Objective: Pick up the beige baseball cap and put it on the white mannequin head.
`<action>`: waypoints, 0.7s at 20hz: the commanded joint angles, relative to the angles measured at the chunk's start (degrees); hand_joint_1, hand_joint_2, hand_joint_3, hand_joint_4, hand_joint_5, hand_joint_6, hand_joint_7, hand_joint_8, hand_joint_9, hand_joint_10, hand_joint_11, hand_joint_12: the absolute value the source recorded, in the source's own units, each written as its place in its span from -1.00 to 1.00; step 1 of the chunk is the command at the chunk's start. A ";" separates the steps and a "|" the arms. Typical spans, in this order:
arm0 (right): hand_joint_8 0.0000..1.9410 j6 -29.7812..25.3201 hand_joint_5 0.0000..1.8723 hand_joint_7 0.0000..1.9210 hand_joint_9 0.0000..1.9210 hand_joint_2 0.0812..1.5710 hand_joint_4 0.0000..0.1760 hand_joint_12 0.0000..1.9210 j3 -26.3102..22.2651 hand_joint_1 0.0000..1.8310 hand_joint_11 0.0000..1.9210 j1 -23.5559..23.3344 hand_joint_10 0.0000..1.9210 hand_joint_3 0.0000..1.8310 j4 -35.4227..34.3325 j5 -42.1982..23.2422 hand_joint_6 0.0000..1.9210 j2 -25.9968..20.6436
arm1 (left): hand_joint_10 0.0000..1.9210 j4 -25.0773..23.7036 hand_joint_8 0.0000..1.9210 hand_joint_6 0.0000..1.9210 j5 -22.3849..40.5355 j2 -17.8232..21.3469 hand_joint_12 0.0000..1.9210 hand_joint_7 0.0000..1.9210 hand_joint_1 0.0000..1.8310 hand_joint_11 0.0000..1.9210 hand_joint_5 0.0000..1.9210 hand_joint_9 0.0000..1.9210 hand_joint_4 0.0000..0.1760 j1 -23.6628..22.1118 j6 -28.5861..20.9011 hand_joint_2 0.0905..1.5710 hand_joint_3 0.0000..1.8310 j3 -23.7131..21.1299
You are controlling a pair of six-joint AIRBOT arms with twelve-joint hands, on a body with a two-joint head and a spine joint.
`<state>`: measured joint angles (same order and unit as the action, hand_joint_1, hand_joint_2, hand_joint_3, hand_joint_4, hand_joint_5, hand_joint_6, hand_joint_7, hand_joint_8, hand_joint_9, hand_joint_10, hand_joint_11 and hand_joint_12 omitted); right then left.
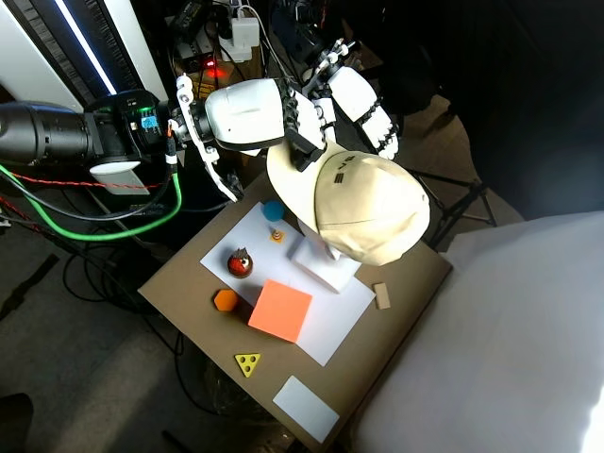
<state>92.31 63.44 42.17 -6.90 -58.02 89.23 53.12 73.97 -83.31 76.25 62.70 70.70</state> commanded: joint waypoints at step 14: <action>0.07 -2.03 -0.08 -0.04 -0.02 0.42 -1.00 0.46 0.38 0.50 -0.07 -0.63 0.40 -1.00 -5.88 -1.51 0.01 0.34 | -1.00 -1.24 -1.00 -1.00 6.60 0.25 -0.69 -0.96 -1.00 -1.00 -0.94 -0.96 -1.00 1.12 -0.62 0.46 -1.00 -0.40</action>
<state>89.58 63.55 42.04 -13.06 -55.27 89.67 53.74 74.26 -83.31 77.58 62.48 70.04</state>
